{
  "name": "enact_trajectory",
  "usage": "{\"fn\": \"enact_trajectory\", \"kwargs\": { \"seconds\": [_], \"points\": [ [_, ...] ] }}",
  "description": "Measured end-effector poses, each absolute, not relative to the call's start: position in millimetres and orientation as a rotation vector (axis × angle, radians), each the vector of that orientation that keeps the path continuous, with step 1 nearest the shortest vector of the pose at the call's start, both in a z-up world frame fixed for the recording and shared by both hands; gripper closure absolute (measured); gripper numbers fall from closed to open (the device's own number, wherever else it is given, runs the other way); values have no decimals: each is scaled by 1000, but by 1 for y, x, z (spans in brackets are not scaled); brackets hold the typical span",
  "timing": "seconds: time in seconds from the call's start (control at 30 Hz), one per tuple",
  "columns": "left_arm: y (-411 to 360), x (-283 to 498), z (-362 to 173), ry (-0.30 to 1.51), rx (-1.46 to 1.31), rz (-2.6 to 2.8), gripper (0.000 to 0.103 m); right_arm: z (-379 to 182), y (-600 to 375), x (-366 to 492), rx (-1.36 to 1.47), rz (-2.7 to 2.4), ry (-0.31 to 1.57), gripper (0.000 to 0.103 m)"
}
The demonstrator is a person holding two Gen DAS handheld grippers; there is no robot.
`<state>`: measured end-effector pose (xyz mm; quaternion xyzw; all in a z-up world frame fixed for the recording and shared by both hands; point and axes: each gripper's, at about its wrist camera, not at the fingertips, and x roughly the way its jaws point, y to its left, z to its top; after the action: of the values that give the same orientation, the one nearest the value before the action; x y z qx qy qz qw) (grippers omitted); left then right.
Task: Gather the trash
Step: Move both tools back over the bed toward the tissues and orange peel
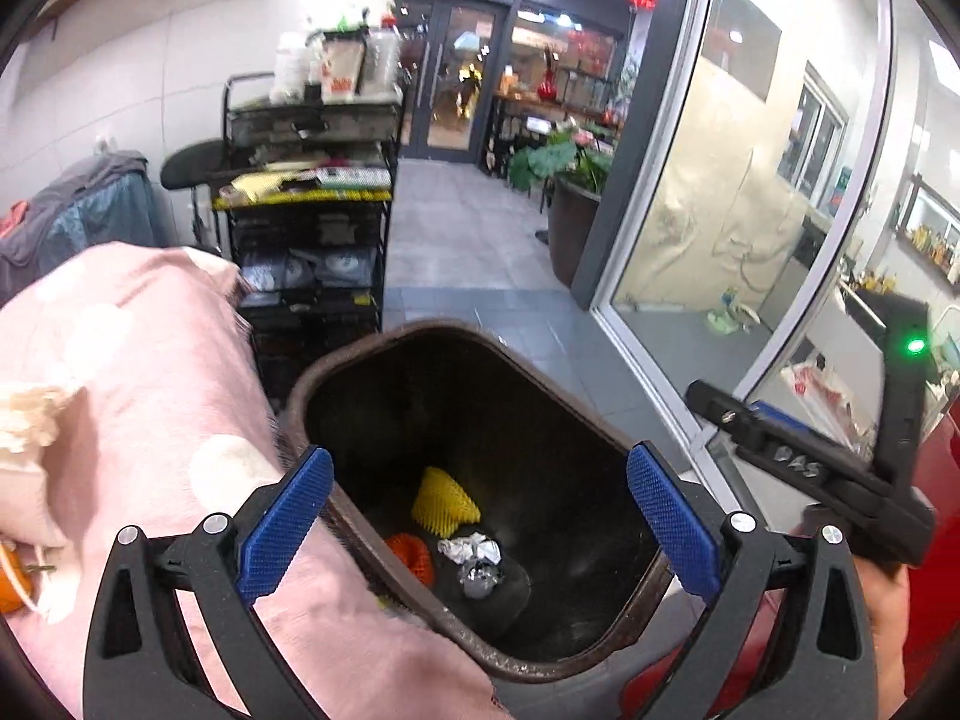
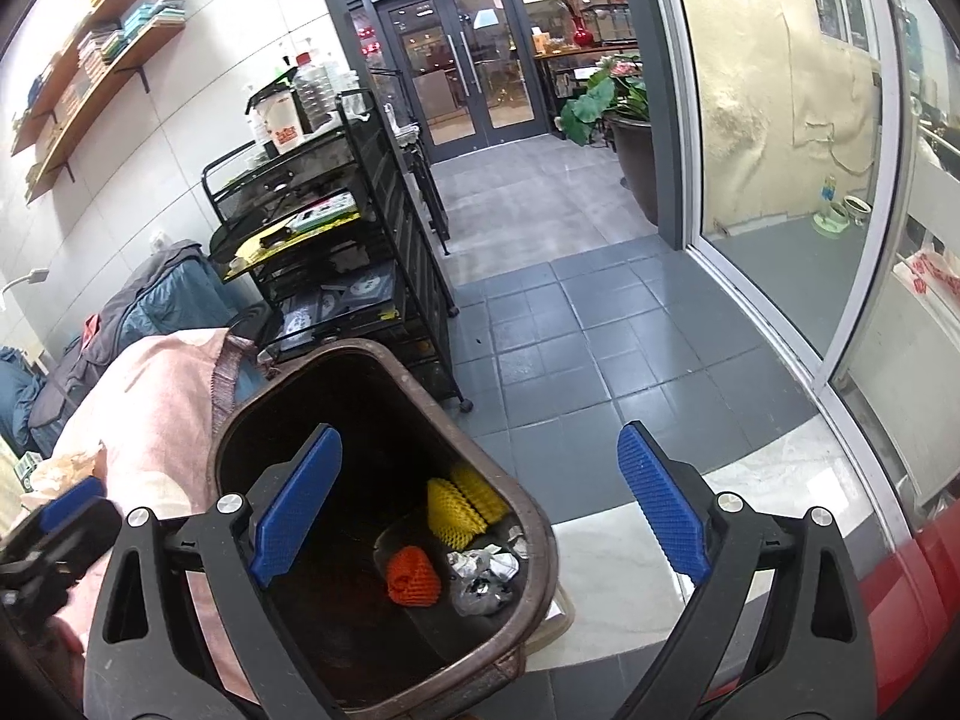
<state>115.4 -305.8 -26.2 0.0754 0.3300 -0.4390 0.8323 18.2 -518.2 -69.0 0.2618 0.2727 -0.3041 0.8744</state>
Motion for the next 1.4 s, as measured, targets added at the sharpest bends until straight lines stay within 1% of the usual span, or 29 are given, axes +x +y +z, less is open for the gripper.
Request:
{"fn": "enact_trajectory", "kwargs": {
  "seconds": [0.27, 0.67, 1.07, 1.4],
  "points": [
    [-265, 110, -3, 613, 122, -867, 6, -62, -494, 39, 528, -543, 573, 10],
    [-189, 121, 8, 543, 64, -678, 6, -42, -436, 77, 434, -375, 560, 10],
    [-103, 135, 2, 543, 30, -470, 6, -26, -368, 115, 325, -191, 575, 10],
    [-12, 145, -30, 633, -43, -285, 6, -19, -297, 153, 207, 18, 626, 10]
  ]
}}
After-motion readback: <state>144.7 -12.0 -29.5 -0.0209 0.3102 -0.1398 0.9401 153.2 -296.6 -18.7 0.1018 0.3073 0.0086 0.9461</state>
